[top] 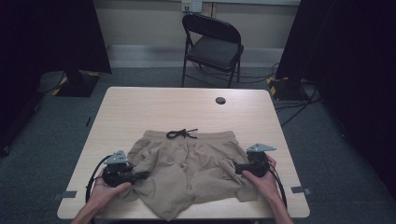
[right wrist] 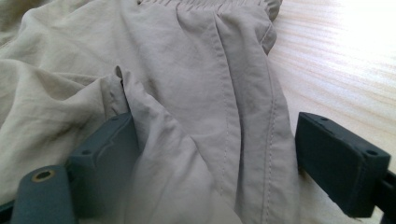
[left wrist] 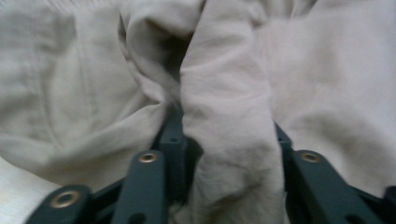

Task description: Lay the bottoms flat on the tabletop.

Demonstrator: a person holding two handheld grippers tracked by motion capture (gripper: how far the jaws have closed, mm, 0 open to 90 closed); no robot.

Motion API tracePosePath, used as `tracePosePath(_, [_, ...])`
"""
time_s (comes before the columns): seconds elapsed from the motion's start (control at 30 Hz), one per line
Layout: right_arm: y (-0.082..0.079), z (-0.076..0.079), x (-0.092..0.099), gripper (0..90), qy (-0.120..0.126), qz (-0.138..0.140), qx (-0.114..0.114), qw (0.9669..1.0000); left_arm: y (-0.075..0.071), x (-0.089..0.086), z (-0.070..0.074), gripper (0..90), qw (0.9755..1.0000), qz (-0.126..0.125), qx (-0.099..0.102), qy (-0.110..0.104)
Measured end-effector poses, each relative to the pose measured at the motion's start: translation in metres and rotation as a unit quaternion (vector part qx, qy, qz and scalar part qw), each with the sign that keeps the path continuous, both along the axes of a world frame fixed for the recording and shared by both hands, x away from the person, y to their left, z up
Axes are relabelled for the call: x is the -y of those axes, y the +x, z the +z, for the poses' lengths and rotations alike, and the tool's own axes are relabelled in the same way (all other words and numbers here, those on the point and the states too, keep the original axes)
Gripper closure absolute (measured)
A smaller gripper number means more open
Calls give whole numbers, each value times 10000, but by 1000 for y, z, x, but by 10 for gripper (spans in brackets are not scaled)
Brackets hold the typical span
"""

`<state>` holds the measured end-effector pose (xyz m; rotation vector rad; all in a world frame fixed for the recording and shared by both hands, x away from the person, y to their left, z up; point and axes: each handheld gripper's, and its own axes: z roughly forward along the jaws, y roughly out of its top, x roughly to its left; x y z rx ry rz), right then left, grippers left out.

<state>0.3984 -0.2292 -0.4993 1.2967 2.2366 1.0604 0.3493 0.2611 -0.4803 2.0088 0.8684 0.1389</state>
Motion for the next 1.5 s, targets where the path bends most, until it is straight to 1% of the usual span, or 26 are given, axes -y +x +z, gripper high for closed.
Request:
tracePosePath(0.07, [0, 0, 0, 139, 8, 14, 0, 10000, 0, -2, 4, 539, 10000, 37, 46, -54])
tracePosePath(0.1, [0, 0, 0, 139, 10, 17, 0, 10000, 0, -5, 10, 539, 9996, 164, 167, -128])
tracePosePath(0.13, [0, 0, 1, 140, 33, 24, -10, 10000, 0, -7, 14, 483, 9994, 208, 208, -175])
tracePosePath(0.2, [1, 1, 2, 146, 75, 3, -66, 10000, 3, -11, 22, 441, 9989, 266, 297, -249])
tracePosePath(0.23, [1, 2, 3, 149, 118, 6, -105, 9999, 5, -15, 28, 416, 9979, 392, 389, -326])
tracePosePath(0.33, [3, 5, 4, 150, 123, 6, -140, 9998, 11, -21, 36, 386, 9968, 469, 480, -434])
tracePosePath(0.47, [7, 17, 5, 182, 237, -21, -44, 9997, 31, -28, 40, 393, 9952, 789, 420, -391])
tracePosePath(0.53, [12, 23, 5, 190, 301, -25, 28, 9995, 44, -30, 41, 414, 9947, 897, 358, -367])
tracePosePath(0.6, [20, 31, 5, 232, 387, -103, 147, 9991, 58, -32, 40, 446, 9944, 971, 263, -329])
tracePosePath(0.63, [25, 35, 4, 246, 454, -94, 158, 9988, 65, -33, 38, 462, 9941, 1003, 188, -368])
tracePosePath(0.67, [30, 36, 4, 261, 479, -103, 174, 9986, 72, -34, 37, 464, 9939, 1048, 91, -331])
tracePosePath(0.73, [40, 37, 3, 335, 559, -92, 159, 9983, 84, -36, 30, 494, 9935, 1096, -22, -299])
tracePosePath(0.77, [44, 35, 3, 348, 587, -115, 174, 9981, 90, -36, 25, 509, 9925, 1190, -70, -255])
tracePosePath(0.8, [48, 32, 3, 392, 561, -141, 104, 9983, 93, -35, 19, 527, 9914, 1280, -97, -255])
tracePosePath(0.83, [51, 28, 3, 425, 535, -124, 44, 9985, 96, -34, 14, 550, 9917, 1255, -155, -217])
tracePosePath(0.87, [53, 24, 3, 425, 507, -112, -21, 9987, 99, -31, 8, 557, 9923, 1215, -216, -91])
tracePosePath(0.9, [54, 20, 2, 438, 444, -108, -93, 9989, 100, -29, 4, 562, 9924, 1202, -246, -41])
tracePosePath(0.97, [55, 13, 0, 453, 396, -56, -180, 9990, 100, -27, -1, 564, 9926, 1160, -331, -143])
tracePosePath(1.07, [56, 7, -2, 464, 339, -37, -285, 9990, 100, -23, -8, 564, 9923, 1169, -376, -136])
tracePosePath(1.13, [56, 6, -5, 468, 322, 17, -251, 9992, 98, -18, -15, 551, 9923, 1150, -459, -46])
tracePosePath(1.2, [55, 6, -9, 498, 312, 66, -250, 9992, 97, -14, -15, 555, 9928, 1101, -450, 160])
tracePosePath(1.27, [54, 6, -11, 555, 306, 109, -220, 9992, 95, -10, -14, 566, 9932, 1028, -516, 155])
tracePosePath(1.33, [53, 5, -12, 628, 347, 138, -230, 9990, 93, -8, -16, 614, 9938, 1004, -435, 170])
tracePosePath(1.4, [52, 5, -12, 697, 394, 171, -240, 9988, 93, -9, -17, 690, 9944, 942, -464, 113])
tracePosePath(1.43, [51, 5, -12, 743, 432, 180, -265, 9986, 92, -9, -18, 734, 9941, 973, -466, 66])
tracePosePath(1.5, [49, 3, -12, 810, 477, 202, -258, 9983, 91, -9, -22, 824, 9938, 955, -553, -135])
